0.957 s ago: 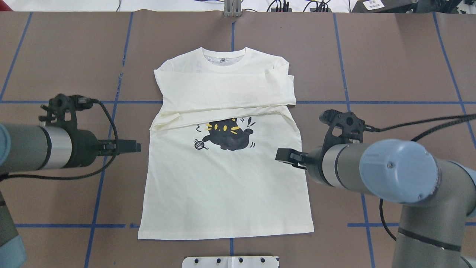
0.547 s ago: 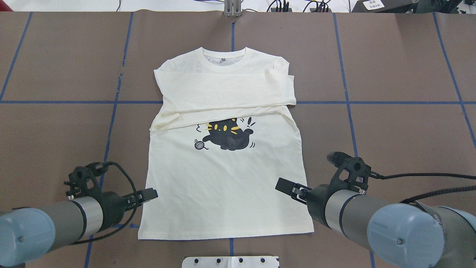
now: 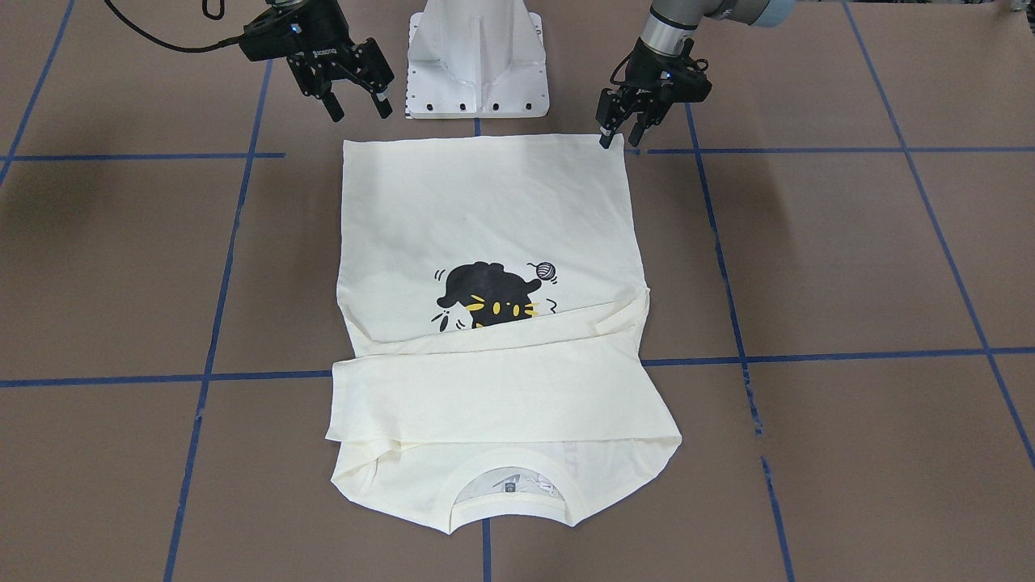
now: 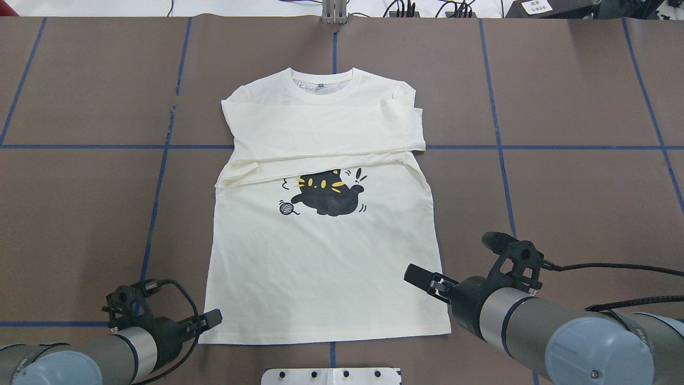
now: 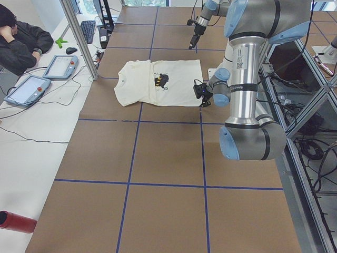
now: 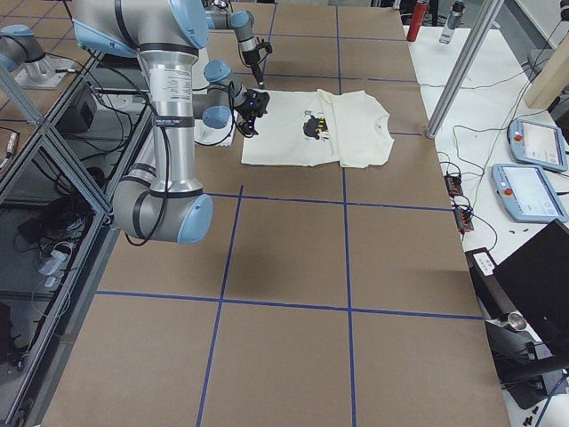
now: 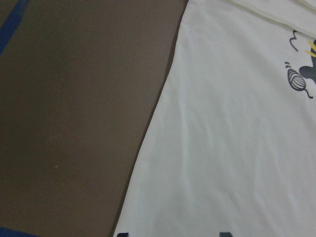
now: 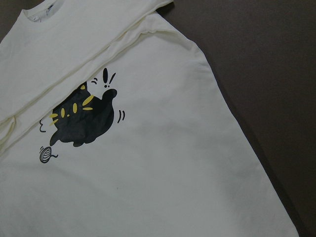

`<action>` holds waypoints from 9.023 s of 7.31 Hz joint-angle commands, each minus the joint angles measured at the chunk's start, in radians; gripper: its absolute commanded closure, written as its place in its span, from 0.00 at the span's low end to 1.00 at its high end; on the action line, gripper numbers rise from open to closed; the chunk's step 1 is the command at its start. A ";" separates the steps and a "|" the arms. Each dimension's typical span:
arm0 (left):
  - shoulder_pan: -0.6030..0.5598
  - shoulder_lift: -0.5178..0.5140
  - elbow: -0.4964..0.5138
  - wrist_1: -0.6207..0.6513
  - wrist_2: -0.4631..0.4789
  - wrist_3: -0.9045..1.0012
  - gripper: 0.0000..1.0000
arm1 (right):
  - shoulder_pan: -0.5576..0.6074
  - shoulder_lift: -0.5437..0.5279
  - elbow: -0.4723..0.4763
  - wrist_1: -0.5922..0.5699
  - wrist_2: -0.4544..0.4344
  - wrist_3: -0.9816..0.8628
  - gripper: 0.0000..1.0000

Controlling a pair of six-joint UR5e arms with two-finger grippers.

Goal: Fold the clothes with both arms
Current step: 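Grasp the shirt's hem corners nearest the robot with both grippers, then lift the hem with both grippers and fold it toward the collar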

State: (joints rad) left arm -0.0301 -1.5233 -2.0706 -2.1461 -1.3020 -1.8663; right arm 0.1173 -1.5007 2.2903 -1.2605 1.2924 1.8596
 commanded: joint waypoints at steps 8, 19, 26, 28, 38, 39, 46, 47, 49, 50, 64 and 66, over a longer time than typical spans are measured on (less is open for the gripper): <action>0.033 -0.008 0.010 0.002 -0.006 0.006 0.49 | -0.001 -0.003 -0.003 0.003 -0.002 -0.002 0.00; 0.042 -0.008 0.010 0.020 -0.008 0.025 0.65 | -0.001 -0.004 -0.006 0.003 -0.002 -0.002 0.00; 0.039 -0.008 -0.015 0.022 -0.008 0.025 1.00 | -0.001 -0.006 -0.031 -0.010 0.001 -0.002 0.00; 0.036 -0.009 -0.058 0.022 -0.008 0.025 1.00 | -0.034 -0.012 -0.058 -0.110 -0.002 0.130 0.07; 0.035 -0.020 -0.120 0.020 -0.011 0.025 1.00 | -0.228 -0.029 -0.170 -0.163 -0.222 0.253 0.43; 0.035 -0.018 -0.120 0.020 -0.011 0.025 1.00 | -0.229 -0.026 -0.178 -0.163 -0.220 0.250 0.44; 0.036 -0.018 -0.121 0.018 -0.011 0.024 1.00 | -0.228 -0.023 -0.181 -0.163 -0.225 0.253 1.00; 0.036 -0.018 -0.121 0.018 -0.010 0.022 1.00 | -0.226 -0.018 -0.173 -0.163 -0.225 0.253 1.00; 0.039 -0.015 -0.109 0.020 -0.011 0.022 1.00 | -0.193 -0.038 -0.070 -0.186 -0.216 0.230 1.00; 0.038 -0.012 -0.150 0.031 -0.023 0.021 1.00 | -0.189 -0.039 0.045 -0.309 -0.168 0.221 1.00; -0.572 -0.428 -0.084 0.637 -0.388 0.656 1.00 | 0.471 0.450 -0.378 -0.334 0.255 -0.253 1.00; -0.597 -0.445 0.091 0.493 -0.384 0.657 1.00 | 0.495 0.532 -0.564 -0.285 0.260 -0.280 1.00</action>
State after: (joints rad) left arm -0.6097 -1.9566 -2.0848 -1.5668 -1.6896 -1.2157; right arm 0.5974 -1.0143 1.8465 -1.5906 1.5496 1.5943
